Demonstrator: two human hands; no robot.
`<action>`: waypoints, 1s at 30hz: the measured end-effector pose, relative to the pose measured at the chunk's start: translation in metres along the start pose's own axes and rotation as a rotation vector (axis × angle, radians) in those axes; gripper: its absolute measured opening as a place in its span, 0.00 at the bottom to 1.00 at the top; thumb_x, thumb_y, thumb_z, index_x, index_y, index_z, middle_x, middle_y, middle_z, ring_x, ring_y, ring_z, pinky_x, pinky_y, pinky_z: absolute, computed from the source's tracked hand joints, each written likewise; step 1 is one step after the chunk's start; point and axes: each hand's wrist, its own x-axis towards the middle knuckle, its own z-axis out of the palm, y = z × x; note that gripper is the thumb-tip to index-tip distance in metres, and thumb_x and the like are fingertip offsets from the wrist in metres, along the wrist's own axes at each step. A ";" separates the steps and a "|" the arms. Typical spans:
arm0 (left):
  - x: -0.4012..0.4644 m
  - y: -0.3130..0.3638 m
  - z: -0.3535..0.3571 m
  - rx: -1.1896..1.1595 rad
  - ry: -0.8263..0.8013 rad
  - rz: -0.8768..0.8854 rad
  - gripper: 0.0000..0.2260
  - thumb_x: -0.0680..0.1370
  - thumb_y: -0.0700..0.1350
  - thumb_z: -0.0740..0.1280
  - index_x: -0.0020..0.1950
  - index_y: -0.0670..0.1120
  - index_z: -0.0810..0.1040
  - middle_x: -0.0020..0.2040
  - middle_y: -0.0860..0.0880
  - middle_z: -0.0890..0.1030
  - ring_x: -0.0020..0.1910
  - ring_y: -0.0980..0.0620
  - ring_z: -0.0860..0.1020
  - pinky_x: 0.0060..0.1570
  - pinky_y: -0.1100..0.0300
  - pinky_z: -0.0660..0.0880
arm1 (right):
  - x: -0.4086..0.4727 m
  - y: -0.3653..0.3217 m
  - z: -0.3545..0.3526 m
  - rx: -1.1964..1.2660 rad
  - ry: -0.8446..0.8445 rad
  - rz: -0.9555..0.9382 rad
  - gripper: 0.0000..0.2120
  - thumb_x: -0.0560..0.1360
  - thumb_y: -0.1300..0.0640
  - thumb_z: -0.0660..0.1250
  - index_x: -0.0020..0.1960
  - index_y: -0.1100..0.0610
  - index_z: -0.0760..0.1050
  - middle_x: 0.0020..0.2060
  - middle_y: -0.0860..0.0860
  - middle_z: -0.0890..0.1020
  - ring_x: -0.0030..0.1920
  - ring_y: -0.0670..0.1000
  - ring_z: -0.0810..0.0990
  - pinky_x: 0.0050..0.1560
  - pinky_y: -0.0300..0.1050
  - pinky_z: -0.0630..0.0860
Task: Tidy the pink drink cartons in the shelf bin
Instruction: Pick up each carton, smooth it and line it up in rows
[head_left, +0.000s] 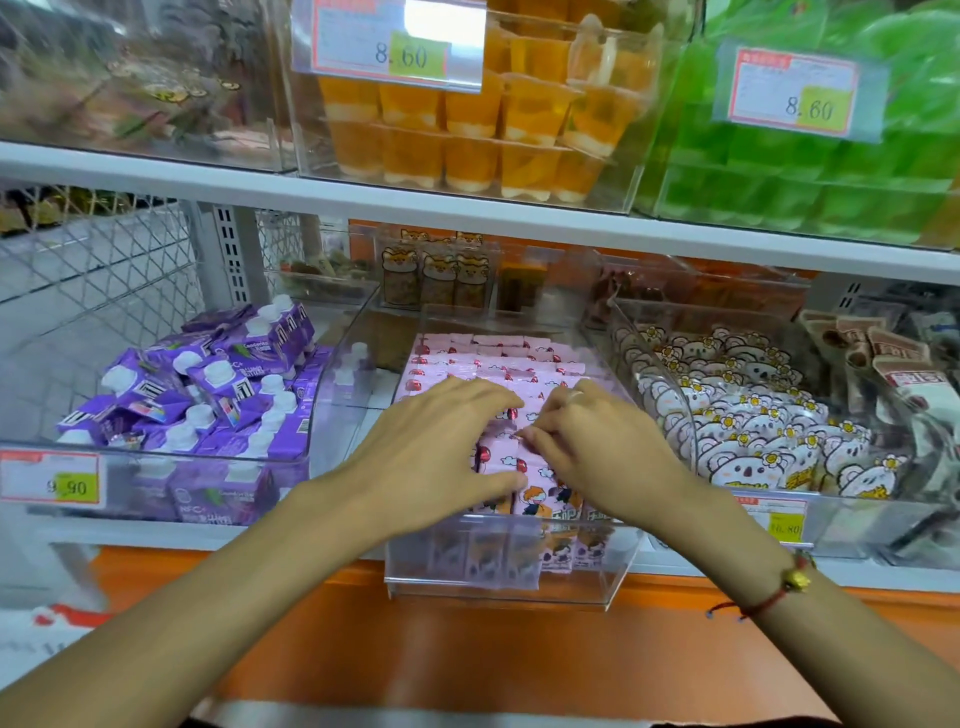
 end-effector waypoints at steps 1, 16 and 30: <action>0.001 0.000 0.000 0.003 -0.030 0.029 0.27 0.73 0.65 0.65 0.69 0.58 0.67 0.66 0.60 0.72 0.65 0.58 0.68 0.53 0.60 0.68 | -0.001 0.000 -0.003 0.031 0.007 0.003 0.19 0.82 0.47 0.52 0.54 0.53 0.80 0.53 0.49 0.78 0.57 0.51 0.72 0.47 0.47 0.73; 0.004 0.000 0.005 -0.106 0.003 -0.037 0.29 0.72 0.64 0.66 0.72 0.59 0.64 0.69 0.61 0.70 0.67 0.60 0.66 0.58 0.62 0.66 | -0.022 0.012 -0.016 0.331 0.060 -0.062 0.11 0.71 0.47 0.72 0.50 0.50 0.79 0.50 0.45 0.75 0.56 0.48 0.71 0.52 0.40 0.66; -0.006 0.018 -0.002 -0.859 0.238 -0.204 0.08 0.74 0.48 0.72 0.51 0.57 0.78 0.50 0.64 0.80 0.47 0.62 0.78 0.40 0.72 0.74 | -0.019 0.000 -0.027 1.536 0.424 0.353 0.10 0.73 0.58 0.71 0.54 0.57 0.79 0.49 0.51 0.84 0.46 0.45 0.84 0.47 0.38 0.79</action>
